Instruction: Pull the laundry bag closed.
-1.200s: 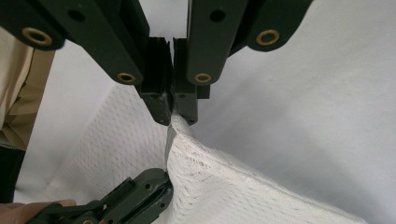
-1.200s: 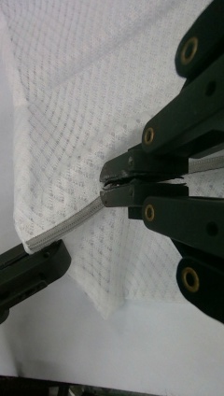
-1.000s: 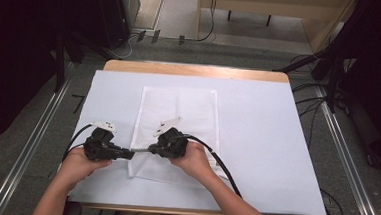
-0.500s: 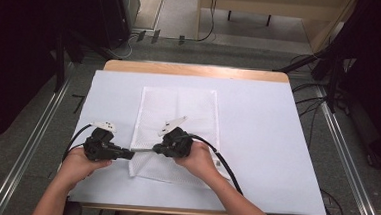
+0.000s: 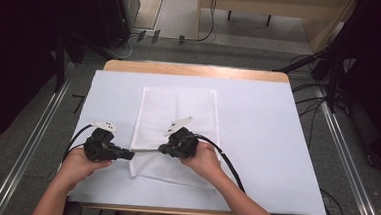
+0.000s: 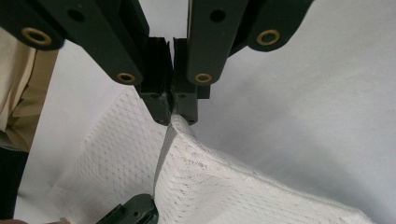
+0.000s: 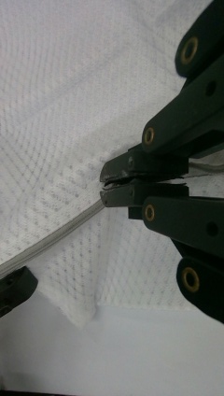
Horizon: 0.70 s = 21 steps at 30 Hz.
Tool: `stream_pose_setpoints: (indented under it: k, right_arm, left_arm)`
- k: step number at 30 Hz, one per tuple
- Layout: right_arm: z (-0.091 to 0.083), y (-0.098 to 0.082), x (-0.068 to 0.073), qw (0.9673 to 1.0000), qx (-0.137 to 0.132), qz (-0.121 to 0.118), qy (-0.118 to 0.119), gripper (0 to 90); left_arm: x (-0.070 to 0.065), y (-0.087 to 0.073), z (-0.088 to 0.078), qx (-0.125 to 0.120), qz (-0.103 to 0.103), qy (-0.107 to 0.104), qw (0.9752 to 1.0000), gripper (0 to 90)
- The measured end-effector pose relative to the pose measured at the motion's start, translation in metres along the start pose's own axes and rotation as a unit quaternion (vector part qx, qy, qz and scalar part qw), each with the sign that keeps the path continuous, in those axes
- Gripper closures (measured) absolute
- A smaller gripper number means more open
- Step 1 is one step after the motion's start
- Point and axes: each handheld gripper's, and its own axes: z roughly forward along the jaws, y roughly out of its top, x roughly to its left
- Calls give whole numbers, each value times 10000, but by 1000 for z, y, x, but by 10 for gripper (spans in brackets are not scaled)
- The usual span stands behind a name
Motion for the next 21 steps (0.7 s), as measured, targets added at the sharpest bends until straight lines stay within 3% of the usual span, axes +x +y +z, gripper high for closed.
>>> stream_pose_setpoints:
  k: [16, 21]
  right_arm:
    - [-11, -9, -1, 10000, 29, -19, -9, 885]
    - [-14, -16, -4, 10000, 8, 82, -17, 885]
  left_arm:
    - [-1, 0, 2, 26, 23, -47, 10000, 880]
    - [-2, 0, 2, 32, 25, -54, 10000, 880]
